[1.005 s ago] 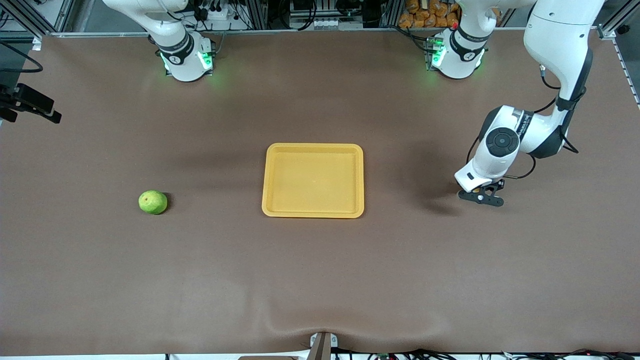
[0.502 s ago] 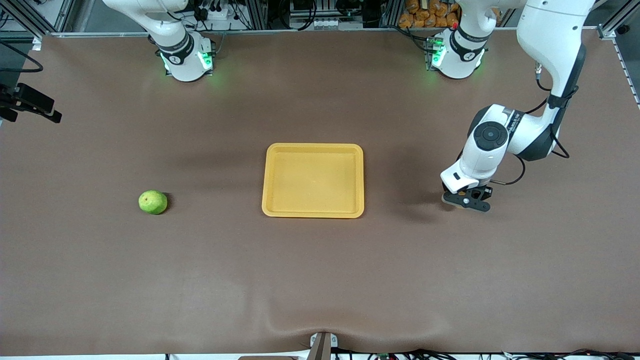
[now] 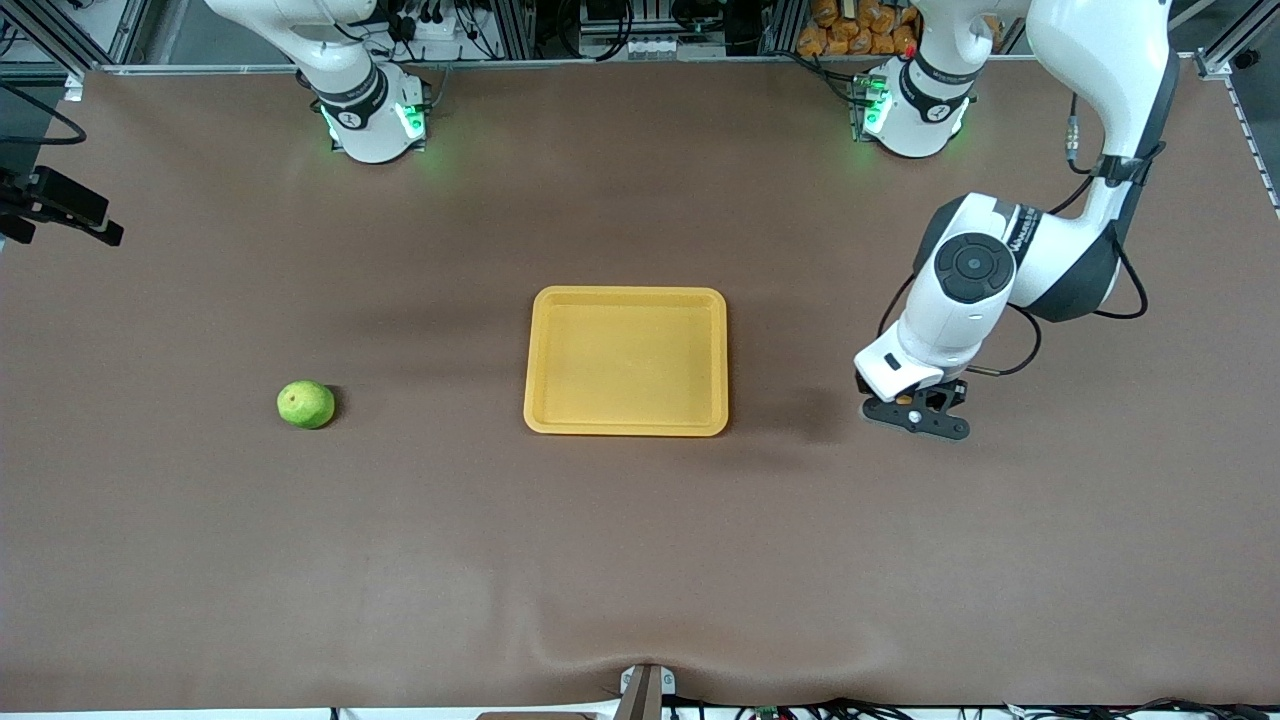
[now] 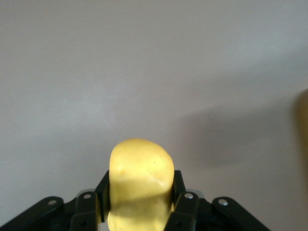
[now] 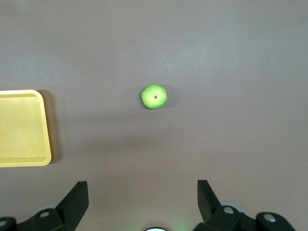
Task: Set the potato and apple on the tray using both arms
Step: 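Carry the potato over the tray while the right gripper reaches the apple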
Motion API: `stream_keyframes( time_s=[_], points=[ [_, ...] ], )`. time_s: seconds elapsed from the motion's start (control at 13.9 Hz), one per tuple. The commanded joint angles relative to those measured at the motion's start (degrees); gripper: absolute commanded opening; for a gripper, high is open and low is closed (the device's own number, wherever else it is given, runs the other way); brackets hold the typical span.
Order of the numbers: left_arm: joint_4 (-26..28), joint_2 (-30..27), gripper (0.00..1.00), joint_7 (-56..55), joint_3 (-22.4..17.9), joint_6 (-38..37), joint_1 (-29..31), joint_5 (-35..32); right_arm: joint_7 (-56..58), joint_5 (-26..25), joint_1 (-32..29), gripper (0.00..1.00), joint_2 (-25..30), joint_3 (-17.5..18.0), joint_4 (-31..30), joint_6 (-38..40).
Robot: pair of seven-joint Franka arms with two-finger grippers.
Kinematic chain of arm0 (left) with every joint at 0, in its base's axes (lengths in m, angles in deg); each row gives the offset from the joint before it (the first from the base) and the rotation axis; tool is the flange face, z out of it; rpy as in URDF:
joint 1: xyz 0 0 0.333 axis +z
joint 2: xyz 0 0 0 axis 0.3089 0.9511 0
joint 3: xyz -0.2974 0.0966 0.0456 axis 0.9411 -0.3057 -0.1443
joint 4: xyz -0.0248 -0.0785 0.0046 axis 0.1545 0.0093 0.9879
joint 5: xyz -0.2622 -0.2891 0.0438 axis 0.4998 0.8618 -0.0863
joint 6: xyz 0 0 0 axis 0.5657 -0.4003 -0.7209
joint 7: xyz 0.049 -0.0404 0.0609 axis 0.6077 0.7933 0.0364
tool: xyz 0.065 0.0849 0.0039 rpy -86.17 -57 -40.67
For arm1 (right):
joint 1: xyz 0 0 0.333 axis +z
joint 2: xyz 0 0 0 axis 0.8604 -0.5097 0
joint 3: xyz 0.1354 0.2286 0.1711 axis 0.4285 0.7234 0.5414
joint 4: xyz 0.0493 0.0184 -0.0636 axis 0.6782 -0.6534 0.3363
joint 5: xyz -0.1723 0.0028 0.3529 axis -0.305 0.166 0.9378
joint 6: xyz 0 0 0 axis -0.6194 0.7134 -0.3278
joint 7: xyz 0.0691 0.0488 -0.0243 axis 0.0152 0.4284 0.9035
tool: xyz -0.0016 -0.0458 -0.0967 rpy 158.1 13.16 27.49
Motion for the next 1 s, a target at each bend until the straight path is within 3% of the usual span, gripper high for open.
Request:
stream_keyframes(
  time_s=[0.0,0.36,0.93],
  points=[
    [-6.4,2.5,0.00,-0.5,1.4,-3.9,-1.3,4.7,0.4,-0.4,-0.8,1.00,-0.6,0.7,1.5,0.4],
    [-12.8,7.6,0.00,-12.8,1.4,-5.8,-9.9,5.7,0.5,-0.5,-0.5,1.00,-3.9,0.9,1.5,-0.9],
    [-17.0,17.6,0.00,-29.0,0.4,-5.9,-21.8,3.5,-0.1,-2.6,2.5,1.00,-17.3,1.0,0.9,-7.3]
  ],
)
